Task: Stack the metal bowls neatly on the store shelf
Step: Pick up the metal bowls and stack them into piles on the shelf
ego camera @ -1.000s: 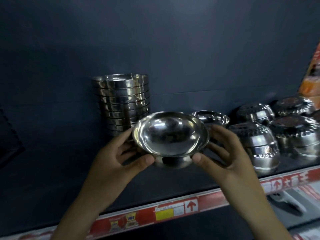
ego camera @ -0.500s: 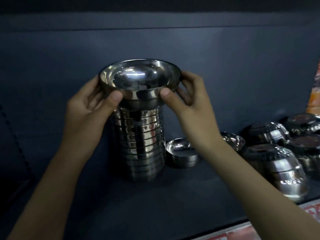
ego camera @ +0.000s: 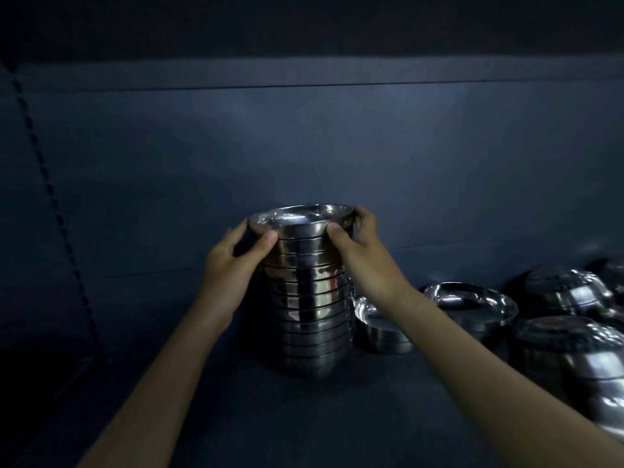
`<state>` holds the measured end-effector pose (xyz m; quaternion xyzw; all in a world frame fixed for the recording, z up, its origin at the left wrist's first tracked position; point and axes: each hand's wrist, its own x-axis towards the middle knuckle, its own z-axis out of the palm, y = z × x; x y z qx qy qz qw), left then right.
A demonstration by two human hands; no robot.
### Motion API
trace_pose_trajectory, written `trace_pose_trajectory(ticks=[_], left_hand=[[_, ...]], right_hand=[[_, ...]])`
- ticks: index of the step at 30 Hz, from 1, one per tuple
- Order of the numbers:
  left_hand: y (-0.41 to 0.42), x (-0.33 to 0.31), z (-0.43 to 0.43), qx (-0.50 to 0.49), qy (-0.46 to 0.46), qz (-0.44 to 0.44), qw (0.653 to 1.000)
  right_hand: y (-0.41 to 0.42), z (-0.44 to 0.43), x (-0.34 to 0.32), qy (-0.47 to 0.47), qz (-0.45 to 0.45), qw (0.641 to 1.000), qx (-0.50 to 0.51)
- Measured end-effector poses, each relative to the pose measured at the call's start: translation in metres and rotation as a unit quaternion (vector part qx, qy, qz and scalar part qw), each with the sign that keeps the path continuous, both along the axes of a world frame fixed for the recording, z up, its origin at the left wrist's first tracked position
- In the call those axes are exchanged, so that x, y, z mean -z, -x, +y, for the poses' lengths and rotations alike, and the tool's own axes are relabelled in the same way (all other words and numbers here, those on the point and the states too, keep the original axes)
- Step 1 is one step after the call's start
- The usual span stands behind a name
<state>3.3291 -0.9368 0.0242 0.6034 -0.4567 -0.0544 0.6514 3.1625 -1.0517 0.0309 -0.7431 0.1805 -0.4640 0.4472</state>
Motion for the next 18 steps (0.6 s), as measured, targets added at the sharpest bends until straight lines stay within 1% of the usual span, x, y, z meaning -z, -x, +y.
trace_pose_trajectory(ticks=[3, 6, 7, 8, 9, 10, 12, 13, 15, 18], left_hand=[[0.006, 0.001, -0.002, 0.007, 0.009, 0.027, 1.000], [0.015, -0.001, -0.001, 0.009, 0.018, 0.048, 0.999], [0.018, 0.000, 0.000, -0.015, 0.017, 0.054, 0.998], [0.024, 0.001, 0.002, -0.062, 0.016, 0.049, 0.997], [0.030, 0.004, 0.004, -0.114, 0.020, 0.030, 0.993], [0.042, 0.007, 0.007, -0.154, 0.045, -0.003, 0.987], [0.071, 0.015, 0.013, -0.178, 0.143, -0.072, 0.971], [0.086, 0.020, 0.015, -0.170, 0.178, -0.106, 0.963], [0.113, 0.032, 0.009, -0.122, 0.206, -0.144, 0.960], [0.153, 0.048, -0.018, 0.008, 0.170, -0.111, 0.979]], right_hand=[[0.001, 0.002, 0.003, -0.031, -0.006, 0.999, -0.016], [0.008, 0.008, 0.003, -0.039, 0.001, 0.999, -0.027], [0.012, 0.011, 0.003, -0.036, 0.009, 0.999, -0.023], [0.017, 0.015, 0.005, -0.028, 0.014, 0.999, -0.014], [0.023, 0.019, 0.007, -0.014, 0.017, 1.000, 0.004], [0.031, 0.023, 0.011, 0.004, 0.021, 0.999, 0.035], [0.050, 0.028, 0.022, 0.062, 0.021, 0.991, 0.120], [0.061, 0.029, 0.029, 0.087, 0.011, 0.984, 0.158], [0.088, 0.030, 0.045, 0.111, -0.010, 0.973, 0.204], [0.136, 0.028, 0.070, 0.129, -0.028, 0.953, 0.274]])
